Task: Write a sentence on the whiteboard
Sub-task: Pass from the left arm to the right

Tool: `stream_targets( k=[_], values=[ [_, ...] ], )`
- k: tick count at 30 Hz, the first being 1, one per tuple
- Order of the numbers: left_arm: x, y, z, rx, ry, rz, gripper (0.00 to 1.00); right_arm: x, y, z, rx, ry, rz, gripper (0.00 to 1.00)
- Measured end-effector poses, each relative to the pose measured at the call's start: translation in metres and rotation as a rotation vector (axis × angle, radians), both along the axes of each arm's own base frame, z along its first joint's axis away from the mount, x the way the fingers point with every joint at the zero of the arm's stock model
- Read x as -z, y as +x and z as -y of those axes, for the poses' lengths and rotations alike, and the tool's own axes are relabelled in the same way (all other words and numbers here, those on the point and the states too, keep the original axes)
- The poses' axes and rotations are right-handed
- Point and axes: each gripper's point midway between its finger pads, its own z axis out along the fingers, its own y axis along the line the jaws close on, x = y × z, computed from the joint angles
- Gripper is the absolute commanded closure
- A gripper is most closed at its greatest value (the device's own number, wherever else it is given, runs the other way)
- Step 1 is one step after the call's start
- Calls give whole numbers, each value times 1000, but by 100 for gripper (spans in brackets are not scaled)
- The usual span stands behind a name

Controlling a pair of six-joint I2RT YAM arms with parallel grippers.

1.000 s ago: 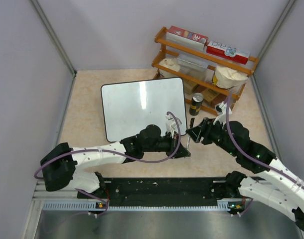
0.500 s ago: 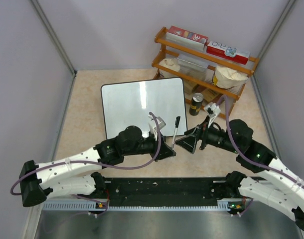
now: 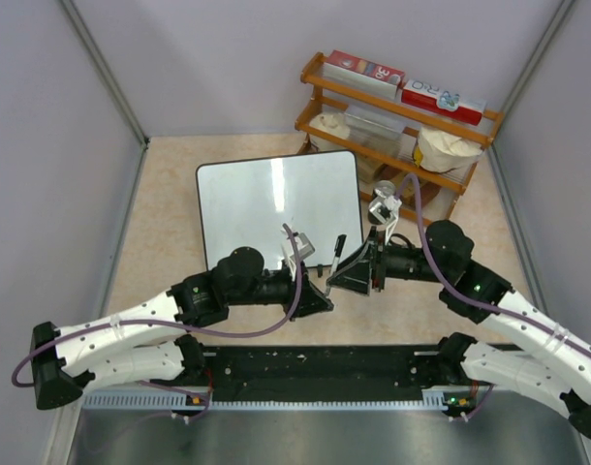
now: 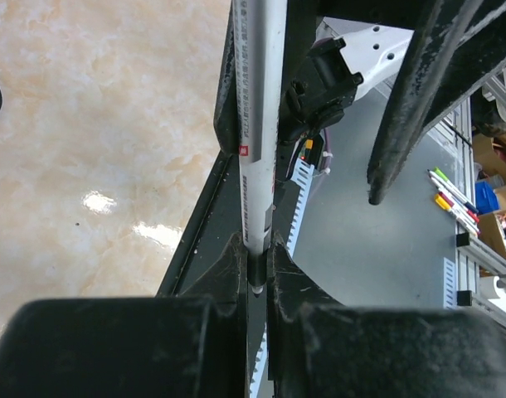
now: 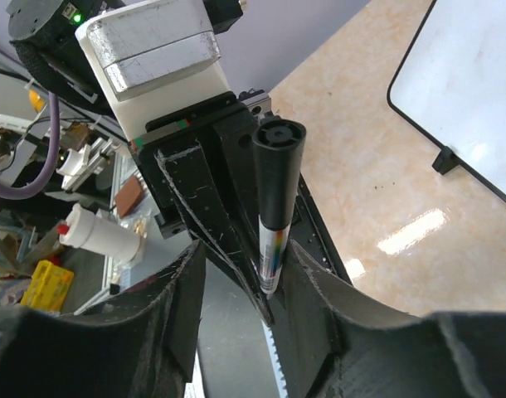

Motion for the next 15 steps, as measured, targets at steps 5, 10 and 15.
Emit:
stream_targets(
  k=[5,10,15],
  values=[
    [1,-3,0,18,3,4,100,-3,-3,-1,-17,10,2,69],
    [1,-4,-1,26,3,6,100,0,-3,-2,-27,5,-4,70],
    [2,-7,0,41,8,-2,100,4,-5,-3,-40,7,-12,74]
  ],
)
